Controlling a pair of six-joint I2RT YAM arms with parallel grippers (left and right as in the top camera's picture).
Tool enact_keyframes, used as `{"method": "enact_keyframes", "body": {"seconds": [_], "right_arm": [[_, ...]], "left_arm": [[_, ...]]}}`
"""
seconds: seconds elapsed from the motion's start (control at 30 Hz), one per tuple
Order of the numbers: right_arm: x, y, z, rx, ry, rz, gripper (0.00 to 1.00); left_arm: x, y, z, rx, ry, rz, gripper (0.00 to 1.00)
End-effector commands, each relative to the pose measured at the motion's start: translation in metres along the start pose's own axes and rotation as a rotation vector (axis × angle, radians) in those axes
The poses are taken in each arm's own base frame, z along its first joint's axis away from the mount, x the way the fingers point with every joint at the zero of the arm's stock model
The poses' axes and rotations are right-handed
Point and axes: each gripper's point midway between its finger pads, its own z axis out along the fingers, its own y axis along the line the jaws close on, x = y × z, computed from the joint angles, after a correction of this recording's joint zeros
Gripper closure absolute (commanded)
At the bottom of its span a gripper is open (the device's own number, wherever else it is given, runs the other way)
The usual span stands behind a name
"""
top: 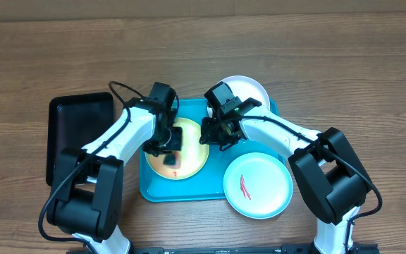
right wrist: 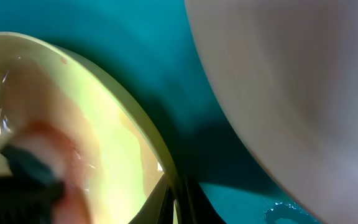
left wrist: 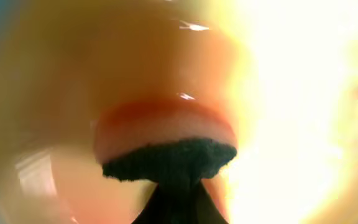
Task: Clean dirty plates on tray and stack at the side
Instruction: 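Scrub the yellow plate with the sponge in the left gripper, then lift the sponge away from the plate with the left gripper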
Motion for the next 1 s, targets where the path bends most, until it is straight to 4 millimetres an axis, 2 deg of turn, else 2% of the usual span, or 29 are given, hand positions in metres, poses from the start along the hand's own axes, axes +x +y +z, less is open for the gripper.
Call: {"method": "enact_keyframes", "body": {"seconds": [0.0, 0.1, 0.2, 0.27, 0.37, 0.43, 0.57, 0.7, 0.77, 0.97], "right_arm": [[-0.001, -0.006, 0.005, 0.015, -0.002, 0.021, 0.93], [-0.001, -0.006, 0.005, 0.015, -0.002, 0.021, 0.93], [0.000, -0.006, 0.005, 0.016, -0.001, 0.021, 0.93], [0.000, -0.006, 0.005, 0.017, 0.001, 0.022, 0.93], [0.000, -0.006, 0.005, 0.017, 0.001, 0.022, 0.93], [0.000, -0.006, 0.005, 0.017, 0.002, 0.023, 0.93], [0.001, -0.007, 0.005, 0.019, 0.005, 0.024, 0.93], [0.001, -0.007, 0.005, 0.019, 0.004, 0.024, 0.94], [0.001, -0.007, 0.005, 0.019, 0.004, 0.023, 0.96], [0.002, -0.007, 0.005, 0.023, 0.009, 0.025, 0.96]], "left_arm": [[0.010, -0.057, 0.001, 0.322, 0.055, 0.057, 0.96], [-0.018, -0.060, 0.000, 0.324, -0.068, 0.100, 0.96], [-0.048, -0.048, -0.001, 0.235, -0.194, 0.118, 0.96], [-0.064, -0.028, -0.001, 0.126, -0.264, 0.098, 0.96], [-0.084, 0.016, -0.007, -0.099, -0.363, -0.022, 0.96], [-0.090, 0.040, -0.014, -0.199, -0.402, -0.088, 0.96], [-0.091, 0.064, -0.026, -0.254, -0.387, -0.149, 0.96], [-0.094, 0.072, -0.066, -0.258, -0.346, -0.221, 0.96], [-0.095, 0.071, -0.093, -0.248, -0.319, -0.234, 0.96], [-0.084, 0.069, -0.188, -0.264, -0.280, -0.231, 0.96]]}}
